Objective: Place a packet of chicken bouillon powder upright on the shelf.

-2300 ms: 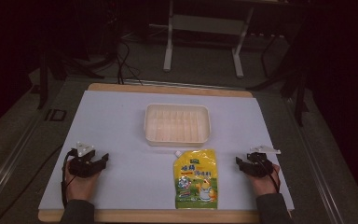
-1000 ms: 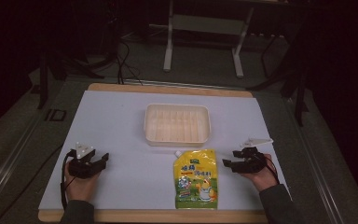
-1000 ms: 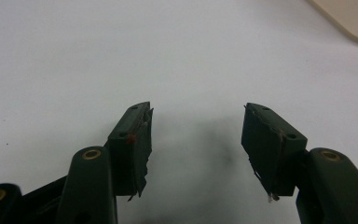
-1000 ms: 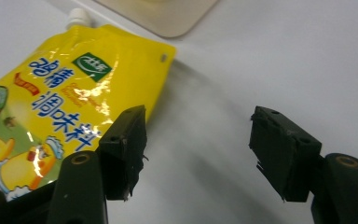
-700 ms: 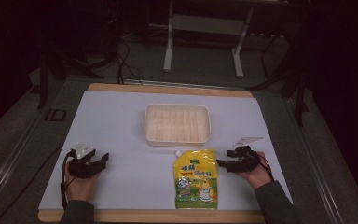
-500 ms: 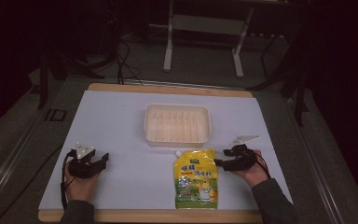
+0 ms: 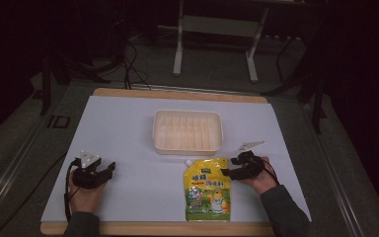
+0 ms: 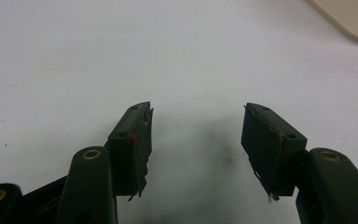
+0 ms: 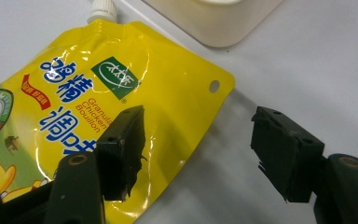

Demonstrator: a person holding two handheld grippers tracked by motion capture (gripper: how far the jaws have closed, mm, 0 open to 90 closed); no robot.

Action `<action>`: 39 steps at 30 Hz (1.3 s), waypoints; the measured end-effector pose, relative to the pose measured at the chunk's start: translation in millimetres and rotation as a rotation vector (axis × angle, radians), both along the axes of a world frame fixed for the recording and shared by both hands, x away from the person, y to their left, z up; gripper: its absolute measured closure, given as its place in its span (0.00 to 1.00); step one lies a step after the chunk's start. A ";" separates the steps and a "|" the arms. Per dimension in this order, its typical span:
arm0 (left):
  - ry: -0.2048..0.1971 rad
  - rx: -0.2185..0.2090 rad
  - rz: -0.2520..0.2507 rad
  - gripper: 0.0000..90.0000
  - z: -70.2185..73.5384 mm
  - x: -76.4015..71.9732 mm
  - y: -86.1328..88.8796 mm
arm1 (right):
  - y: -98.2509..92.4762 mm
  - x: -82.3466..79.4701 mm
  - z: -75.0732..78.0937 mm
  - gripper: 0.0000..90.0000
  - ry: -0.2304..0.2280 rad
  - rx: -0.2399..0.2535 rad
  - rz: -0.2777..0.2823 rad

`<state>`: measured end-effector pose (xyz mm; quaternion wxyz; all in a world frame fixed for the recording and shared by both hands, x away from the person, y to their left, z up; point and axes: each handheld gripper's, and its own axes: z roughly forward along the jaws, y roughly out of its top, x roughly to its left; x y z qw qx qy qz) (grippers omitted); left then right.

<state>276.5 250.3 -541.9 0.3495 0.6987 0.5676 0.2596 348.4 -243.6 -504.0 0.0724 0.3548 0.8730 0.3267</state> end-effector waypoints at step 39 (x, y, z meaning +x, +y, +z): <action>0.001 0.007 -0.005 0.47 0.1 -0.1 -0.7 | 21.0 9.2 -16.1 0.38 0.086 0.046 0.067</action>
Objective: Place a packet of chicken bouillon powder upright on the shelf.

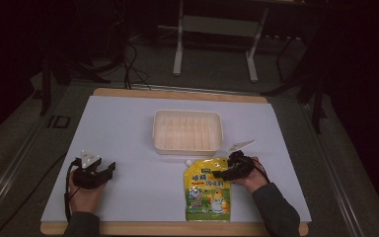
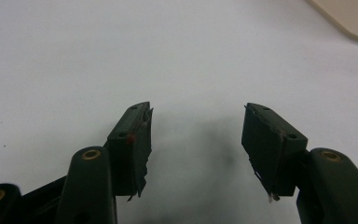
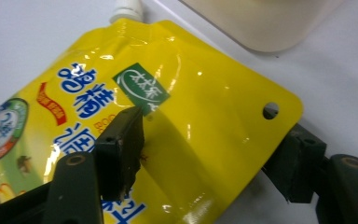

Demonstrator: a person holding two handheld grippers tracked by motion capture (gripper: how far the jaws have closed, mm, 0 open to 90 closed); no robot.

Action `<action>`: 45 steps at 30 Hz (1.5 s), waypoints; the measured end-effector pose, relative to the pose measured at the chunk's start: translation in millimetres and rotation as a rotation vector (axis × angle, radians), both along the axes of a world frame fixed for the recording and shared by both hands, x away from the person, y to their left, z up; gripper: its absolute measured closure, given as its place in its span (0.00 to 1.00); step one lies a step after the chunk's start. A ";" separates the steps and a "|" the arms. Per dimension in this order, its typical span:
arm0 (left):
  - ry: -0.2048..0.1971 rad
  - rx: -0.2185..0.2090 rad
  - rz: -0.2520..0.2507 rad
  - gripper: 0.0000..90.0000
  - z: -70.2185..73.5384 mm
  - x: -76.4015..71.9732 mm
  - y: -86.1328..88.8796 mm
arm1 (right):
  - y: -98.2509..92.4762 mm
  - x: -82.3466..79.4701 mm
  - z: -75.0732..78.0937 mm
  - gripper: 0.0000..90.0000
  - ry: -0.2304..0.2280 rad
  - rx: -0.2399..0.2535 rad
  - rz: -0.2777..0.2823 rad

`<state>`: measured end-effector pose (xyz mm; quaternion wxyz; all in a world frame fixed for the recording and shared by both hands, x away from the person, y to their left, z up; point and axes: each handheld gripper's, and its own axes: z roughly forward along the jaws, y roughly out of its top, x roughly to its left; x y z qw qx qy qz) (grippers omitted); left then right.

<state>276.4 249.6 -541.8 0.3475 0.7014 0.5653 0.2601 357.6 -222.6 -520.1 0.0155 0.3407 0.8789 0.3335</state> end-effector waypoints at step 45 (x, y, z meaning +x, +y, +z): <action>0.004 -0.001 0.004 0.47 -0.1 0.4 -0.2 | -4.2 -10.0 25.2 1.00 -0.011 0.046 0.032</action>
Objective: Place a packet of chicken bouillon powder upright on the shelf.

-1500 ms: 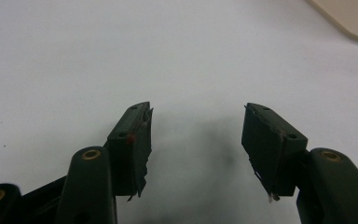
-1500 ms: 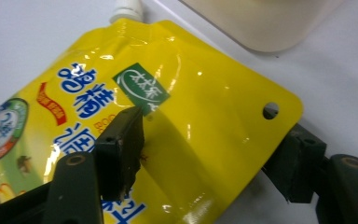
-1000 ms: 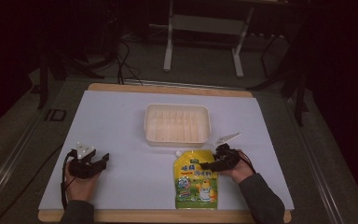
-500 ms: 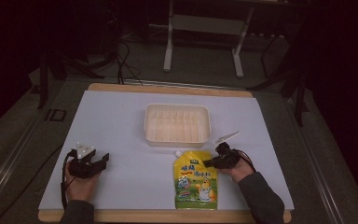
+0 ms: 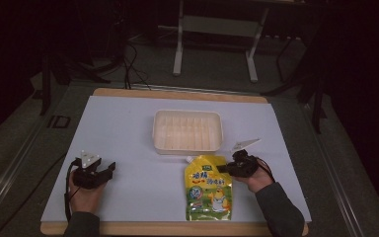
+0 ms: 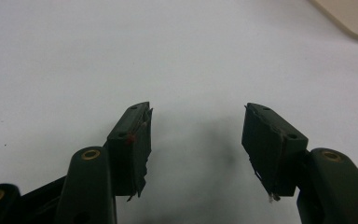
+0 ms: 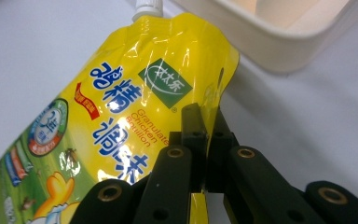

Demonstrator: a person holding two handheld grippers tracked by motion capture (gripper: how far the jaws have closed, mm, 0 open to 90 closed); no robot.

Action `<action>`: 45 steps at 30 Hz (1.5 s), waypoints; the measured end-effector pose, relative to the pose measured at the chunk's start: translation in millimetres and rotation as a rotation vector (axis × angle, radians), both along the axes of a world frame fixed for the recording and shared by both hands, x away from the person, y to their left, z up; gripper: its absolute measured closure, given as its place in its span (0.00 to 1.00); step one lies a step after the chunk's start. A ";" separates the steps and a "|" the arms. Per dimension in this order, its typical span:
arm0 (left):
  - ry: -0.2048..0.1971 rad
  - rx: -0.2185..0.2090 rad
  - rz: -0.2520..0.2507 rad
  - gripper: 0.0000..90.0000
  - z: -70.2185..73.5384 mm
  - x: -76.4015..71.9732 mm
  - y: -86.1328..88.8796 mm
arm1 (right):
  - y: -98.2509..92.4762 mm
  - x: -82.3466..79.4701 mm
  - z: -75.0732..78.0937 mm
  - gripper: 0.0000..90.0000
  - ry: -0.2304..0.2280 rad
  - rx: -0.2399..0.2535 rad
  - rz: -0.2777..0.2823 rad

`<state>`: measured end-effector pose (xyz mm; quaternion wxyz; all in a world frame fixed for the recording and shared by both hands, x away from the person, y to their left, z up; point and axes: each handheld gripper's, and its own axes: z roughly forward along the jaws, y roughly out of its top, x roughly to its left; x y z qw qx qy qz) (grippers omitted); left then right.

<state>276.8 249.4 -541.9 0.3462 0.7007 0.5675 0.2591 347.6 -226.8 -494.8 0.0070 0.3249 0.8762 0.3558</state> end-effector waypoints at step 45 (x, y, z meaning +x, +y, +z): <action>0.004 0.006 0.002 0.46 -0.3 0.4 -0.4 | -74.5 -15.7 91.8 0.97 -0.174 0.105 -0.079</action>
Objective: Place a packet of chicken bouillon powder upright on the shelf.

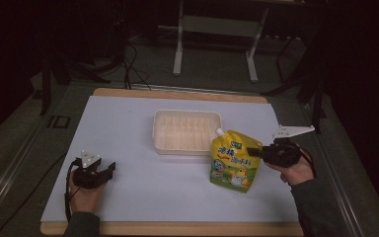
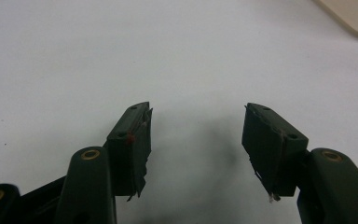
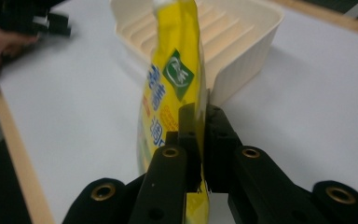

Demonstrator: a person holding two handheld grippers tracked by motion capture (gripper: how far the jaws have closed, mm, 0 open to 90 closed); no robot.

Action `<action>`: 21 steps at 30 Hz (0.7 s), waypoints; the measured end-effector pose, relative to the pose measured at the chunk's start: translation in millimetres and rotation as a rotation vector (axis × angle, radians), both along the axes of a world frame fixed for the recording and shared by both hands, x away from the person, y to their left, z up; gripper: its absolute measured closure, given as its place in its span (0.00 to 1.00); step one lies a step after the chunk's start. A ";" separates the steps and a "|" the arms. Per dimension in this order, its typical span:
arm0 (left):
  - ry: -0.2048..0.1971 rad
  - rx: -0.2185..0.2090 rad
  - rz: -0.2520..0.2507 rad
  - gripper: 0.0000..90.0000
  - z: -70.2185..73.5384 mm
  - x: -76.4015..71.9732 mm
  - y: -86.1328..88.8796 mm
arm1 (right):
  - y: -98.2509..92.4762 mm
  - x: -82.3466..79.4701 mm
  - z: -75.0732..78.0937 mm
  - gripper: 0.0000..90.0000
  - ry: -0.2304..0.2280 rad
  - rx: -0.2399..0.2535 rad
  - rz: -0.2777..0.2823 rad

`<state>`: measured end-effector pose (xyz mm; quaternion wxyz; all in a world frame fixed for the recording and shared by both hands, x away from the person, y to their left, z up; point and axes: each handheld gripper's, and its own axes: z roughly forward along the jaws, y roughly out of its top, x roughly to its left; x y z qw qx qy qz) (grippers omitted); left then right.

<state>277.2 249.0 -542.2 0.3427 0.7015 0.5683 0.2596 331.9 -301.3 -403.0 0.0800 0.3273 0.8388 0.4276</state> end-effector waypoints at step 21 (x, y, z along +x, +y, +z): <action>0.000 0.001 0.000 0.46 0.0 0.1 -0.2 | 1.1 -7.8 -3.6 0.99 0.143 -0.097 0.080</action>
